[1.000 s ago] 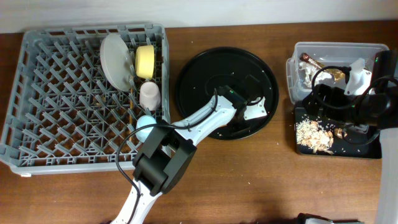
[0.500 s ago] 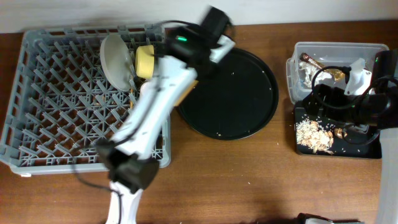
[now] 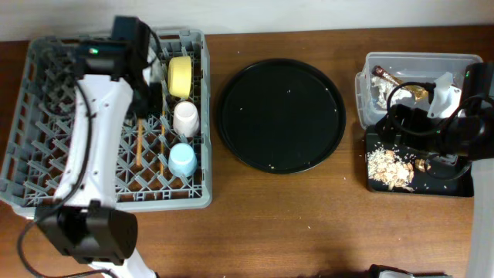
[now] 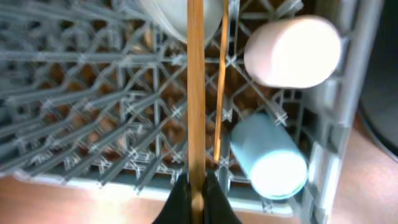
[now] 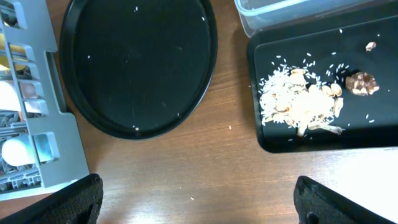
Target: Sort waste into correct bins and load items into the dishwasher rack
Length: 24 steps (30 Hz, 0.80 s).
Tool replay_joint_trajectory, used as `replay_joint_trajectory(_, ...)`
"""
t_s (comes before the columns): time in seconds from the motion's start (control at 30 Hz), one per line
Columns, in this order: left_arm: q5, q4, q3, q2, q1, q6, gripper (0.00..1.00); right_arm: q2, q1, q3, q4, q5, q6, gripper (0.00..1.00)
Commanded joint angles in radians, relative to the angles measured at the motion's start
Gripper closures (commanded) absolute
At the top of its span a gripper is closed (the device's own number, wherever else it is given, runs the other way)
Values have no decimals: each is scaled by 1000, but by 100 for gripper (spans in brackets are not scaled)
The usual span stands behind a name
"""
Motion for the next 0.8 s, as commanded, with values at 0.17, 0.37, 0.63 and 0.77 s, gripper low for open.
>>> replay_joint_trajectory(0.17, 15, 204, -280, -4, 14, -13, 60, -2, -4, -3, 0, 8, -3, 2)
replay_joint_trajectory(0.37, 16, 232, -277, -4, 13, -13, 38, -2, -5, -3, 0, 8, -3, 1)
replay_joint_trajectory(0.63, 48, 150, -92, -158, 8, -12, 38, -2, -4, -3, 0, 8, -3, 2)
replay_joint_trajectory(0.77, 106, 172, -30, -354, 7, -13, 21, -2, -5, -3, 0, 8, -3, 2)
